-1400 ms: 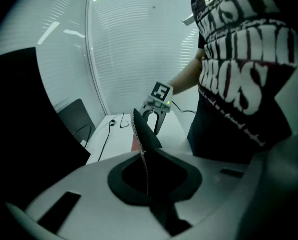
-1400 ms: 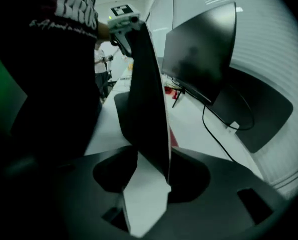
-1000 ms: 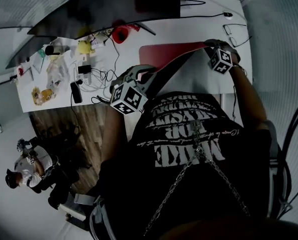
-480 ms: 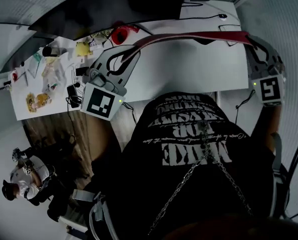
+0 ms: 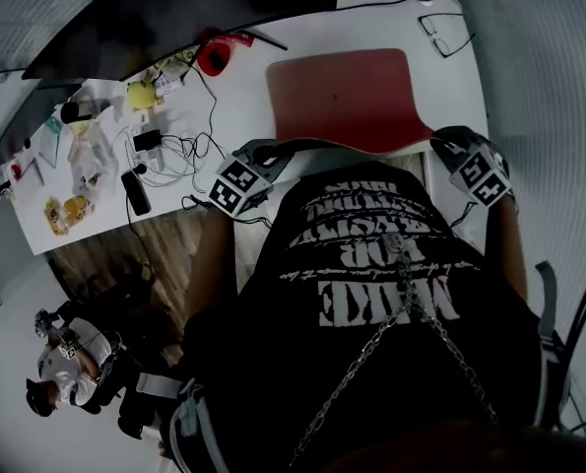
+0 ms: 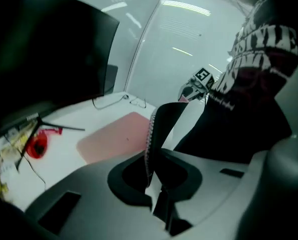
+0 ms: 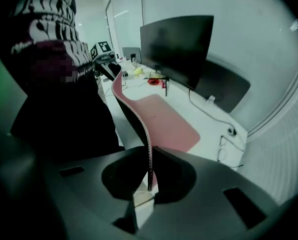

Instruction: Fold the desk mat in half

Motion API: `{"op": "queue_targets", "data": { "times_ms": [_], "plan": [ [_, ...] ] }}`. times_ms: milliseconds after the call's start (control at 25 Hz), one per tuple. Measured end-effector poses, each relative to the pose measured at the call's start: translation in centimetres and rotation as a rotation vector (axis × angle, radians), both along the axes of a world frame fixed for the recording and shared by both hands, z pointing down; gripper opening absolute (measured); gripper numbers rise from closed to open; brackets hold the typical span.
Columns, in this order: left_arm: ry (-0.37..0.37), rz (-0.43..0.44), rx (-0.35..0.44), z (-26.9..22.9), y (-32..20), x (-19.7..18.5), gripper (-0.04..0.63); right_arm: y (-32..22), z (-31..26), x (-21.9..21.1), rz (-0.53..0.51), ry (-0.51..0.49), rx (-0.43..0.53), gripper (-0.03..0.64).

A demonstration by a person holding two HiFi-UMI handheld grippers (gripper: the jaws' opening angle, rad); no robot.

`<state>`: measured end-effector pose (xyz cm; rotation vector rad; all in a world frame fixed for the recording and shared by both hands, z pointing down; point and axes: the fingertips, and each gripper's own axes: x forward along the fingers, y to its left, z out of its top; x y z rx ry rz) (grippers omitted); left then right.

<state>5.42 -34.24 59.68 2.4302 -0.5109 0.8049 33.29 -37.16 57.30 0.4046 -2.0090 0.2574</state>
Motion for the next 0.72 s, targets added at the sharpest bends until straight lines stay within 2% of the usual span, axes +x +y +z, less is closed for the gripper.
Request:
{"op": "queue_targets", "data": {
  "times_ms": [120, 240, 560, 720],
  "plan": [
    [0.012, -0.075, -0.148, 4.3, 1.6, -0.2, 0.023, 1.3, 4.4, 0.2, 0.023, 0.027, -0.103, 0.015],
    [-0.003, -0.155, -0.235, 7.1, 1.0, -0.5, 0.025, 0.2, 7.2, 0.0, 0.059, 0.041, -0.137, 0.015],
    [-0.120, -0.295, -0.275, 12.1, -7.1, -3.4, 0.025, -9.5, 12.6, -3.4, 0.077, 0.112, -0.093, 0.015],
    [-0.185, -0.392, -0.296, 13.4, -11.5, -4.1, 0.025, -14.1, 13.5, -4.1, 0.146, 0.149, -0.094, 0.015]
  ]
}}
